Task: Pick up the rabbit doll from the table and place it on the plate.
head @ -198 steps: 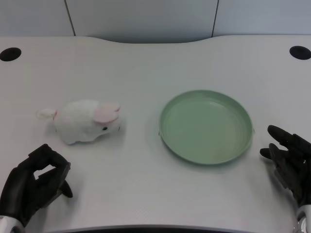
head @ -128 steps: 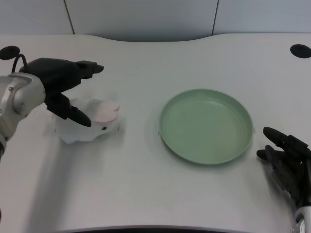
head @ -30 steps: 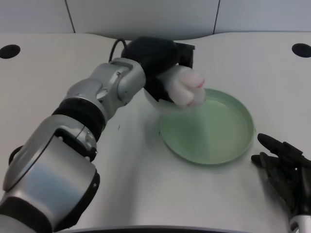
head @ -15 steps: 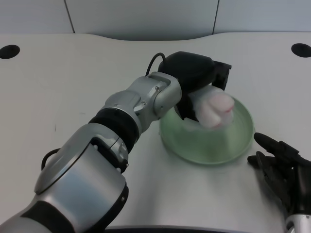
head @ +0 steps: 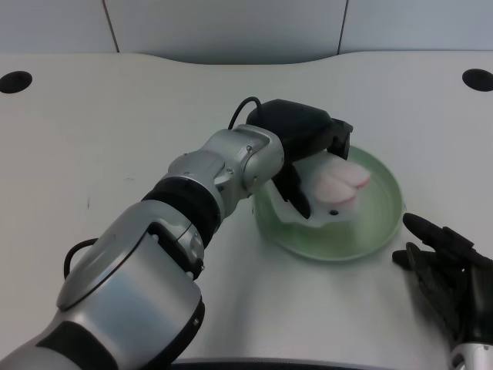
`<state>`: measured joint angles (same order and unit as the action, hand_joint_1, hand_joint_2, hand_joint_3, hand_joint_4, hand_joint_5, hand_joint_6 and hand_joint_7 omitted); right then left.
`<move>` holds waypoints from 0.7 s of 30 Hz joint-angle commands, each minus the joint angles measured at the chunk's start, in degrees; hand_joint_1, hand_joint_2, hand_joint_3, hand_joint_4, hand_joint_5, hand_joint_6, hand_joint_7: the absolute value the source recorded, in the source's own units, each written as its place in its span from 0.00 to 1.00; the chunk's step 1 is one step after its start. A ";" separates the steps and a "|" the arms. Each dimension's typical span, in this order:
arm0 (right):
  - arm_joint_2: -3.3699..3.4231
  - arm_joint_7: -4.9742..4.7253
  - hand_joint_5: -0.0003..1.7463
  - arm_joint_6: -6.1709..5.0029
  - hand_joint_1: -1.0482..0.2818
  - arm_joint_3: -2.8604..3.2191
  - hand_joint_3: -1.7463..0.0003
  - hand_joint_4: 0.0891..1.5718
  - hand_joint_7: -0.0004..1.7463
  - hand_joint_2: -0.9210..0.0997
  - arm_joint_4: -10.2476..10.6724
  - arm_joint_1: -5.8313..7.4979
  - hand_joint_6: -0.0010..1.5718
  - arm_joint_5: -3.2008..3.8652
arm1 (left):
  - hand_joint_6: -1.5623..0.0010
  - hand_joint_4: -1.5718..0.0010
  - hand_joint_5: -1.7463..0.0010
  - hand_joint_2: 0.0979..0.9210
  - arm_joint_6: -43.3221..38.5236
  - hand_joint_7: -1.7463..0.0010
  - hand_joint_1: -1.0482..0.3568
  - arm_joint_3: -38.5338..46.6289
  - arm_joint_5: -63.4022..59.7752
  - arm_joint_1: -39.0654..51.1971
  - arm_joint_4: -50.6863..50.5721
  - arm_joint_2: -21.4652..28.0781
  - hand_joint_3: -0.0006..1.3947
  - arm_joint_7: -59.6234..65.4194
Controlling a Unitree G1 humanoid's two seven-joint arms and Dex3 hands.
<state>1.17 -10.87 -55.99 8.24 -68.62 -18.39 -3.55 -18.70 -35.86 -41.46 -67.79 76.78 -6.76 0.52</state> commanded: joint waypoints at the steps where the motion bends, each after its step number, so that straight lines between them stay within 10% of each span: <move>1: -0.69 -0.45 0.47 0.18 0.53 0.40 0.84 0.42 0.01 0.00 -0.23 0.22 0.61 0.28 | 0.78 0.92 0.66 0.92 -0.66 0.93 0.10 0.23 0.29 0.48 0.24 0.68 0.00 -1.80; 8: -0.56 1.76 0.47 -0.20 0.54 0.90 0.84 0.42 0.01 0.00 0.02 0.20 0.61 1.58 | 0.95 1.00 0.95 0.95 0.00 0.98 0.05 1.44 1.63 0.34 0.29 0.77 0.00 -4.47; 11: -0.69 0.84 0.47 0.83 0.53 0.61 0.84 0.42 0.01 0.00 0.43 0.24 0.60 1.13 | 0.96 1.00 0.97 0.95 0.60 0.98 0.04 1.66 1.90 0.41 0.23 1.16 0.00 -4.99; 21: -0.50 3.65 0.48 1.74 0.53 1.28 0.84 0.41 0.01 0.00 1.79 0.34 0.59 3.07 | 0.99 0.98 0.94 1.00 -4.35 0.93 0.04 6.83 6.57 3.12 -2.02 8.44 0.02 -4.90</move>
<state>1.23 -7.51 -54.45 8.69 -67.39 -18.39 -1.44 -21.81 -30.30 -36.11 -66.02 75.43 -0.55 -4.25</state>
